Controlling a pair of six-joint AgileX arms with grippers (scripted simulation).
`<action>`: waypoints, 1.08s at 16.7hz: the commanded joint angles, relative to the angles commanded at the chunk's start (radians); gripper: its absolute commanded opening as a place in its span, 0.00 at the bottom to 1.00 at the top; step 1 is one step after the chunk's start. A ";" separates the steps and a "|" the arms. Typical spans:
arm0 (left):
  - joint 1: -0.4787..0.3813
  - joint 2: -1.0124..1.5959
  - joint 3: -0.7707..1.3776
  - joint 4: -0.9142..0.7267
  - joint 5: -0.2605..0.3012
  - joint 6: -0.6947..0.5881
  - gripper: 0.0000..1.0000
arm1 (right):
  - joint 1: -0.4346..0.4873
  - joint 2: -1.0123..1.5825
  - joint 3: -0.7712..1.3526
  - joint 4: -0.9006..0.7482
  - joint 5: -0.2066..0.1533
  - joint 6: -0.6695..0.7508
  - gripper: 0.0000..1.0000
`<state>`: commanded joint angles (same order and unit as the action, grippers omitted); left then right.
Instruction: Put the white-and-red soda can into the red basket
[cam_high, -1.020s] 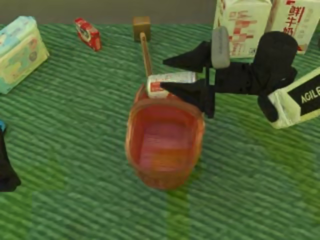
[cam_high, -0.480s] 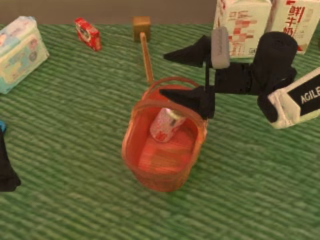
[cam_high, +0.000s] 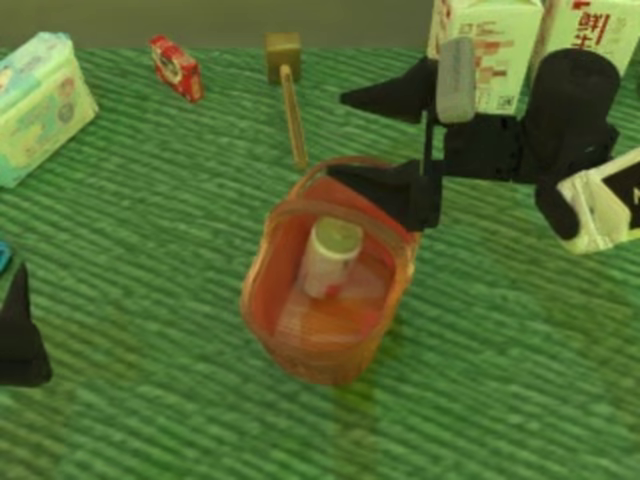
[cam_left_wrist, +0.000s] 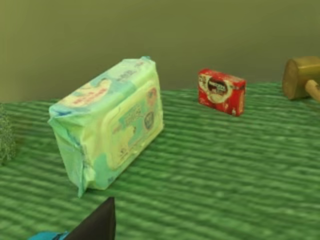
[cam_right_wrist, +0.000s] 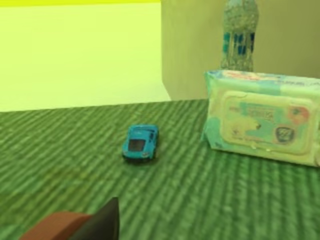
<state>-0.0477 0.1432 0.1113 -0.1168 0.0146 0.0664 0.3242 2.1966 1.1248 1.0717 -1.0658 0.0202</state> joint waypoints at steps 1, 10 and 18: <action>-0.019 0.056 0.045 -0.045 0.006 0.026 1.00 | -0.006 -0.049 -0.032 -0.026 0.021 -0.002 1.00; -0.263 0.799 0.673 -0.616 0.055 0.384 1.00 | -0.104 -0.723 -0.447 -0.395 0.358 -0.016 1.00; -0.487 1.550 1.394 -1.115 0.054 0.778 1.00 | -0.218 -1.495 -0.848 -0.781 0.752 -0.017 1.00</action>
<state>-0.5350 1.6936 1.5049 -1.2315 0.0685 0.8445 0.1061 0.7016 0.2766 0.2908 -0.3141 0.0035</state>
